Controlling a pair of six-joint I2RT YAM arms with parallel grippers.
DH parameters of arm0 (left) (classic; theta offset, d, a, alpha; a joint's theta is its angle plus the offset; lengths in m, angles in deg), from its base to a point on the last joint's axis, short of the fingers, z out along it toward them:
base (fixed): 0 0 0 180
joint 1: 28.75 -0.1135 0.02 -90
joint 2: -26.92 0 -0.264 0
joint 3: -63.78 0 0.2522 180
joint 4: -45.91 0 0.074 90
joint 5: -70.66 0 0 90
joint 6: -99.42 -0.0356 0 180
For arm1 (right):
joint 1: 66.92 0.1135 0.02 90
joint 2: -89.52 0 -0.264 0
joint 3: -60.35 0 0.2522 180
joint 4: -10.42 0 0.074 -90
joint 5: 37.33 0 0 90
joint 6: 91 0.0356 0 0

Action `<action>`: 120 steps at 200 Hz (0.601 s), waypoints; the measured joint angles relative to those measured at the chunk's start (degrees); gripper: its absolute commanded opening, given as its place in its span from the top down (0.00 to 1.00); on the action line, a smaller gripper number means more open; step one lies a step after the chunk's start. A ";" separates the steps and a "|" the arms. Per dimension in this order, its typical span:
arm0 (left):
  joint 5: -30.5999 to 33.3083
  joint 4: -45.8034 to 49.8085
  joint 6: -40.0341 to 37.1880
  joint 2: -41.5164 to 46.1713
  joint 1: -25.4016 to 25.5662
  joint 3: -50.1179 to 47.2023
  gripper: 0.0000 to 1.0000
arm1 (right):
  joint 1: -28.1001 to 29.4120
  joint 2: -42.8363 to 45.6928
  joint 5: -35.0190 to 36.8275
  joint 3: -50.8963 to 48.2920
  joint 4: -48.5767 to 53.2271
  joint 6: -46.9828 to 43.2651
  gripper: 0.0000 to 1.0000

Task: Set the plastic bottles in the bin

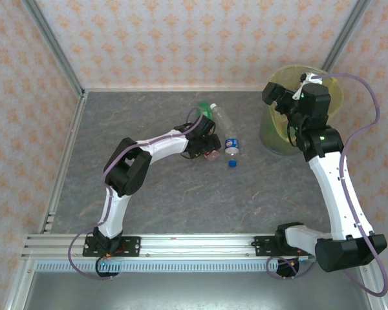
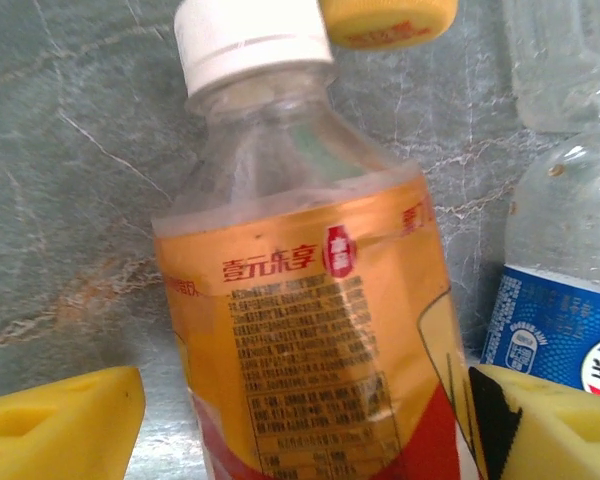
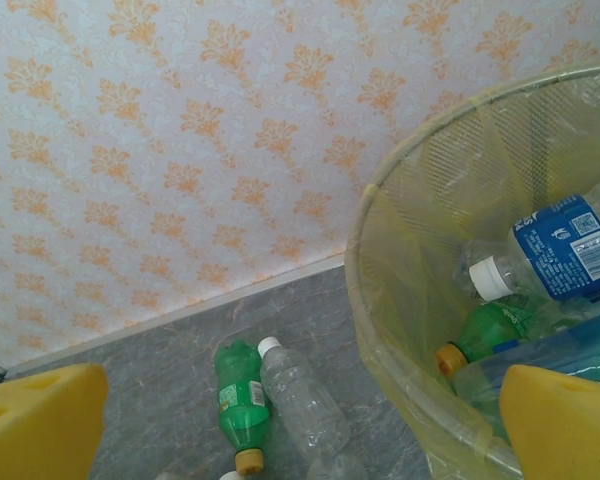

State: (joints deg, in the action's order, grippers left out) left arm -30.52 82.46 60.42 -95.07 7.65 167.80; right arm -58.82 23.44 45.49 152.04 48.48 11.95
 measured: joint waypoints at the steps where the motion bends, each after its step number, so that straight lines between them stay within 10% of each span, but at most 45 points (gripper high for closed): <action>1: 0.00 0.00 0.00 -0.04 0.00 0.04 0.16 | 0.00 0.00 -0.02 0.00 0.00 -0.04 0.00; 120: -0.37 -1.84 -0.07 -0.44 0.35 -0.57 0.44 | -0.44 -1.14 -1.29 -0.98 -1.03 0.50 0.00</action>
State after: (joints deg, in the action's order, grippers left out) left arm -30.90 80.62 60.36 -95.51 8.00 167.23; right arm -59.26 22.30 44.20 151.06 47.45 12.46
